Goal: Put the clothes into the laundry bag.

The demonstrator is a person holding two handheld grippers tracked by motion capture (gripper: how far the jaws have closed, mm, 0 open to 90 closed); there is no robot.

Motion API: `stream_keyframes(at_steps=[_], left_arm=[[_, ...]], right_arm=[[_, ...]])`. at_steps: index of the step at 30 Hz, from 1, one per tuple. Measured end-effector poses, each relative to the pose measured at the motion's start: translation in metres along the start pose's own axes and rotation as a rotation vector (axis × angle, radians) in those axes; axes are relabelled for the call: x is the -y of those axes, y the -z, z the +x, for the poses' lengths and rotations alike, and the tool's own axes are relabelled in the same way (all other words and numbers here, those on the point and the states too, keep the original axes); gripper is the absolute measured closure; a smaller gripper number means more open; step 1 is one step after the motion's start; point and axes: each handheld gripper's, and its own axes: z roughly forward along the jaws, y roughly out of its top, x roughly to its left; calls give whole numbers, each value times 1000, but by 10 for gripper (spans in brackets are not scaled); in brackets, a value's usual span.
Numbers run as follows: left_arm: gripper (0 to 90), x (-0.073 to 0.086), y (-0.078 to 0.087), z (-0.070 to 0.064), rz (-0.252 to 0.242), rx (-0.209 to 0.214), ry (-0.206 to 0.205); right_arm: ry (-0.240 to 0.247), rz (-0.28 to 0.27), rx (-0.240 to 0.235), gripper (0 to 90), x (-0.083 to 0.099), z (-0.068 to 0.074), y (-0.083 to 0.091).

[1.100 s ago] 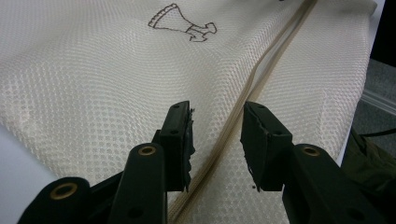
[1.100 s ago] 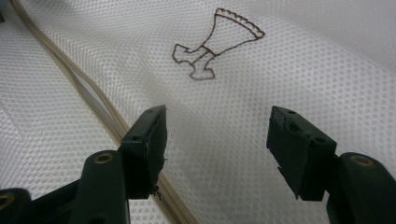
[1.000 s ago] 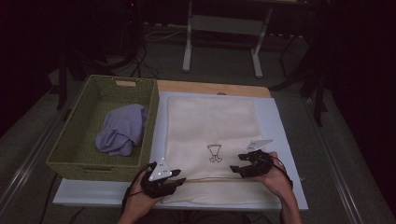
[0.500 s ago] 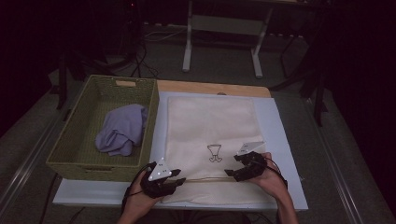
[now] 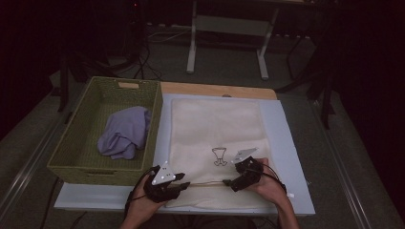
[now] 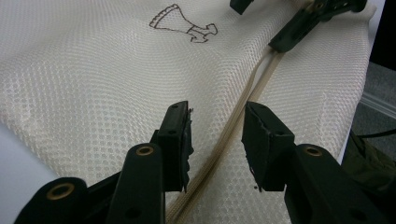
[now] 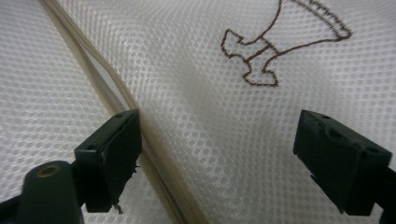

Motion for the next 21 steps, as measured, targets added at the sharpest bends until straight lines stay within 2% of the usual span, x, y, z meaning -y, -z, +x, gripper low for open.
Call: stream_keyframes(at_steps=[4,8,17,21], left_arm=[[617,0,0,0,1,-1,0],[616,0,0,0,1,-1,0],[615,0,0,0,3,-3,-1],[615,0,0,0,3,-2,-1]], right_arm=[[16,30,42,150,-3,1,-6],[29,43,65,156,-6,2,-9],[-10,12,107,262,-9,0,-10],[-12,20,95,276,-10,0,-9]])
